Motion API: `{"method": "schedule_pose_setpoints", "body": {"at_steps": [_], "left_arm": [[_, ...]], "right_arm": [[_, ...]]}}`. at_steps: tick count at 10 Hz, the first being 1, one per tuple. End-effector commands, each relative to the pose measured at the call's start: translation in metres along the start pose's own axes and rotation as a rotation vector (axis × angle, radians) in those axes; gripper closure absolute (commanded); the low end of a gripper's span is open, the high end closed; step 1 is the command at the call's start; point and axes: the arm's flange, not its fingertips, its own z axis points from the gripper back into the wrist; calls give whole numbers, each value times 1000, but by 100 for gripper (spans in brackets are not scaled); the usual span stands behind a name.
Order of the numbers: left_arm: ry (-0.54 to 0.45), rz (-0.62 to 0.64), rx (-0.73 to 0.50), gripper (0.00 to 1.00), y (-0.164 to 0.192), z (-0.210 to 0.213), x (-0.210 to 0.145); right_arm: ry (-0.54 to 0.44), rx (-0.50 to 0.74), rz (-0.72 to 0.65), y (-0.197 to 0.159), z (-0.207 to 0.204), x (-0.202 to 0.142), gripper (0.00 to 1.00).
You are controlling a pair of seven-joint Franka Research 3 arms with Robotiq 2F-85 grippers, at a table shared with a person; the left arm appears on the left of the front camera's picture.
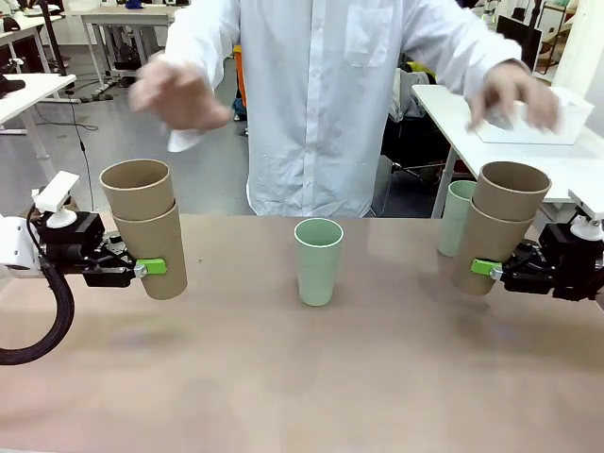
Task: Stack the cups and store them in the basket.
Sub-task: Place the stack of Reusable plastic cups into the Pantry Basket.
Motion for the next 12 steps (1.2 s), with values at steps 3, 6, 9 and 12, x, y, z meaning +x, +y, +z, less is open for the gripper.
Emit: {"method": "schedule_pose_setpoints", "body": {"at_steps": [3,6,9,12], "left_arm": [[-3,-7,2,16,0,0,3],[-3,-7,2,16,0,0,3],[-3,-7,2,16,0,0,3],[-3,-7,2,16,0,0,3]], "right_arm": [[0,1,9,0,-1,3,16],[0,1,9,0,-1,3,16],[0,1,9,0,-1,3,16],[0,1,9,0,-1,3,16]]}}
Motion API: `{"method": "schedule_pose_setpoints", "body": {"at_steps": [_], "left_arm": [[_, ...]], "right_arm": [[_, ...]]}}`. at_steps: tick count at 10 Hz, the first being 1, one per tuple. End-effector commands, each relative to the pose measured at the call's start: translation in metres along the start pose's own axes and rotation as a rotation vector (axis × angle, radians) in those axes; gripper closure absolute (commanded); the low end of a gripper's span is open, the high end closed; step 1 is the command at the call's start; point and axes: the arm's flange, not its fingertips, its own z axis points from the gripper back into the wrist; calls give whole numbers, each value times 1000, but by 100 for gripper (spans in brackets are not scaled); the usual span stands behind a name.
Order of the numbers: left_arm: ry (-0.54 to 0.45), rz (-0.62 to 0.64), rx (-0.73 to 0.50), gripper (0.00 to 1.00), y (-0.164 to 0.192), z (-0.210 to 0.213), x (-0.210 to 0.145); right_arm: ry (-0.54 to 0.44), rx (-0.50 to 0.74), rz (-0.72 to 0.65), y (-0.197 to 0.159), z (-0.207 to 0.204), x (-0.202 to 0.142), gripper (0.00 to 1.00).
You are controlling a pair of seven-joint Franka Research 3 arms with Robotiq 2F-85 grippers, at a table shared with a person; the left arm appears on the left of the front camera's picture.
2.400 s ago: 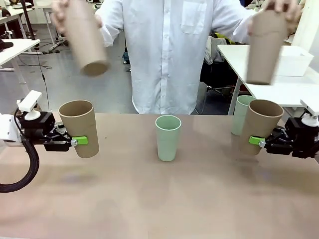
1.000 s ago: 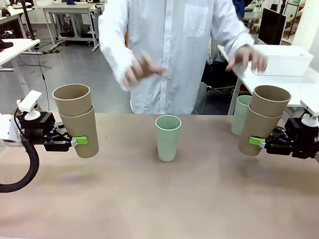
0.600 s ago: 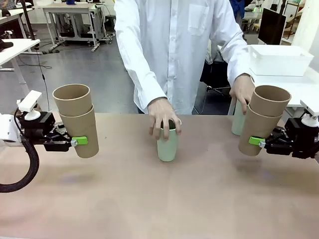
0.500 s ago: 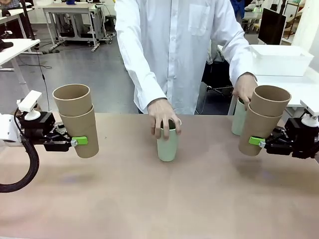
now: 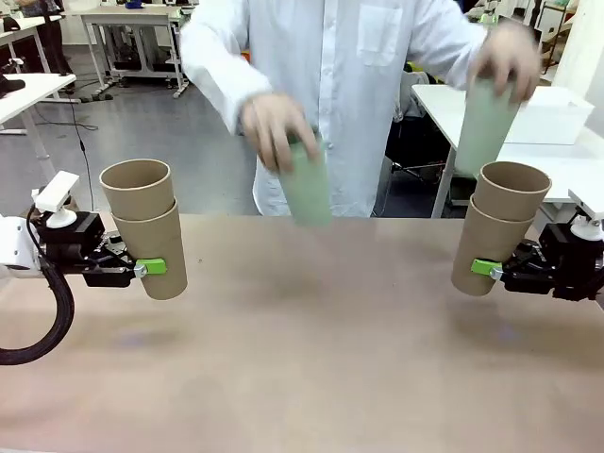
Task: Stack the cups and store them in the basket.
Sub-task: Place the stack of Reusable plastic cups into the Pantry Basket.
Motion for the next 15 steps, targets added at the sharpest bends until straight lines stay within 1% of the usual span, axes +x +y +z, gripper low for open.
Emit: {"method": "schedule_pose_setpoints", "body": {"at_steps": [1,15], "left_arm": [[-3,-7,2,16,0,0,3],[-3,-7,2,16,0,0,3]], "right_arm": [[0,1,9,0,-1,3,16],[0,1,9,0,-1,3,16]]}}
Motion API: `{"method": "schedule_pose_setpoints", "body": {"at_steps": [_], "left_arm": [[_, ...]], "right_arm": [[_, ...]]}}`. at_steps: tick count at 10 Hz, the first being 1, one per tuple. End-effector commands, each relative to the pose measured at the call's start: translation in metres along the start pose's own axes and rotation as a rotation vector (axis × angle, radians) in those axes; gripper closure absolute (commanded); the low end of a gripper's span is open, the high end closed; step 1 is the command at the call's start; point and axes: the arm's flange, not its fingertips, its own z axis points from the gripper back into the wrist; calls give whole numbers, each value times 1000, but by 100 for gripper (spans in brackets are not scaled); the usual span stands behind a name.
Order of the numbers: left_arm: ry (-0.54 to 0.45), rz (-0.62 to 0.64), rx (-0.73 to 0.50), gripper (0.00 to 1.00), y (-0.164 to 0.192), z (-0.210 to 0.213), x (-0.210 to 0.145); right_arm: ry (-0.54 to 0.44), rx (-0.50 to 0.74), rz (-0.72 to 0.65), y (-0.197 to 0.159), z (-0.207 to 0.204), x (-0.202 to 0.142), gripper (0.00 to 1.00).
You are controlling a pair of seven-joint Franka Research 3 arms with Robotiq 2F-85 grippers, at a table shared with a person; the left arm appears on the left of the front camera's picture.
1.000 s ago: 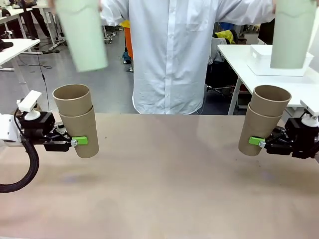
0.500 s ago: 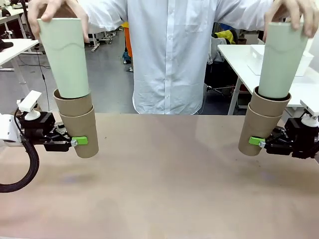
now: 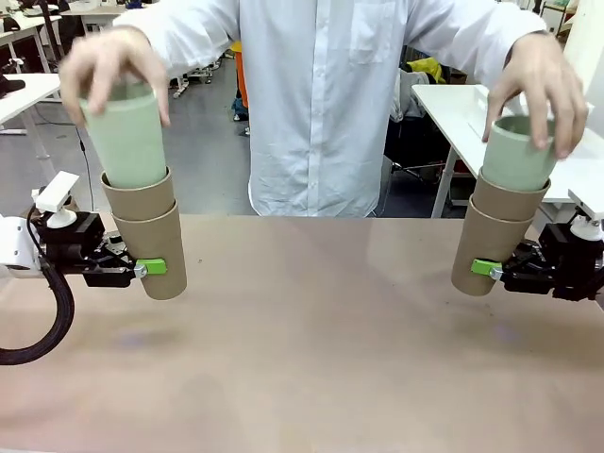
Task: Stack the cups and store them in the basket.
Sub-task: Place the stack of Reusable plastic cups into the Pantry Basket.
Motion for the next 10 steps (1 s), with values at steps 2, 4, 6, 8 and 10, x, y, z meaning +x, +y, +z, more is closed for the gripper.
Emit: {"method": "schedule_pose_setpoints", "body": {"at_steps": [2,4,6,8,10], "left_arm": [[-6,-7,1,16,0,0,3],[-6,-7,1,16,0,0,3],[-6,-7,1,16,0,0,3],[-6,-7,1,16,0,0,3],[-6,-7,1,16,0,0,3]], "right_arm": [[0,1,9,0,-1,3,16],[0,1,9,0,-1,3,16],[0,1,9,0,-1,3,16],[0,1,9,0,-1,3,16],[0,1,9,0,-1,3,16]]}}
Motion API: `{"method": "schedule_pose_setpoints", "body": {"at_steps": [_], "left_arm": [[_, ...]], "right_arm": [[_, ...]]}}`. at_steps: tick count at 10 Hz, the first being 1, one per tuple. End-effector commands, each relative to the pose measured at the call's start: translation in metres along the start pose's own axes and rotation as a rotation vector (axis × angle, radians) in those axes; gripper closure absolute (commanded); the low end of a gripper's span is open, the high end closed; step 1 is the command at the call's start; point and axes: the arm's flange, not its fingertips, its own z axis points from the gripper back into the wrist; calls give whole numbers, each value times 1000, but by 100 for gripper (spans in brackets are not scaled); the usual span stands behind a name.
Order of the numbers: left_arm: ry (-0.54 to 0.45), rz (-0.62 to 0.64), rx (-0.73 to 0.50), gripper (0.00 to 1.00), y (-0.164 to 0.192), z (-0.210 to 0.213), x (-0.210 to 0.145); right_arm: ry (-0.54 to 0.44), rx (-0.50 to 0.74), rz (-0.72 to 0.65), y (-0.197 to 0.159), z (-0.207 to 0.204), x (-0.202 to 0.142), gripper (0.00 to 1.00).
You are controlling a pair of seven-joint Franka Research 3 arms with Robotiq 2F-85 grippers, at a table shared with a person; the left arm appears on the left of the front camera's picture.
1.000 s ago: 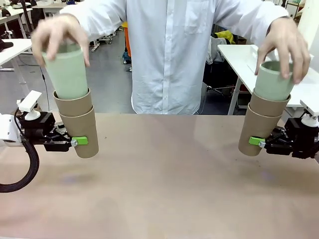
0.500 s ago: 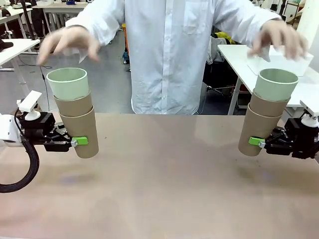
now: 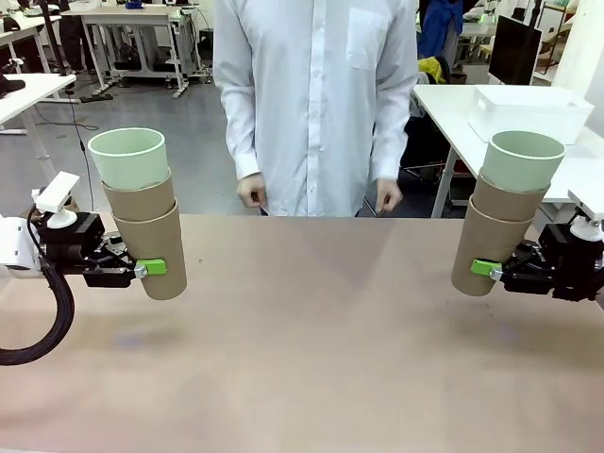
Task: Stack the cups and store them in the basket.
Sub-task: Place the stack of Reusable plastic cups into the Pantry Basket.
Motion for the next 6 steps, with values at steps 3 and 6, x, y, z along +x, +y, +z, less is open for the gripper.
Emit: {"method": "schedule_pose_setpoints", "body": {"at_steps": [3,6], "left_arm": [[-8,-8,-1,16,0,0,4],[-8,-8,-1,16,0,0,4]], "right_arm": [[-1,2,11,0,-1,4,16],[-1,2,11,0,-1,4,16]]}}
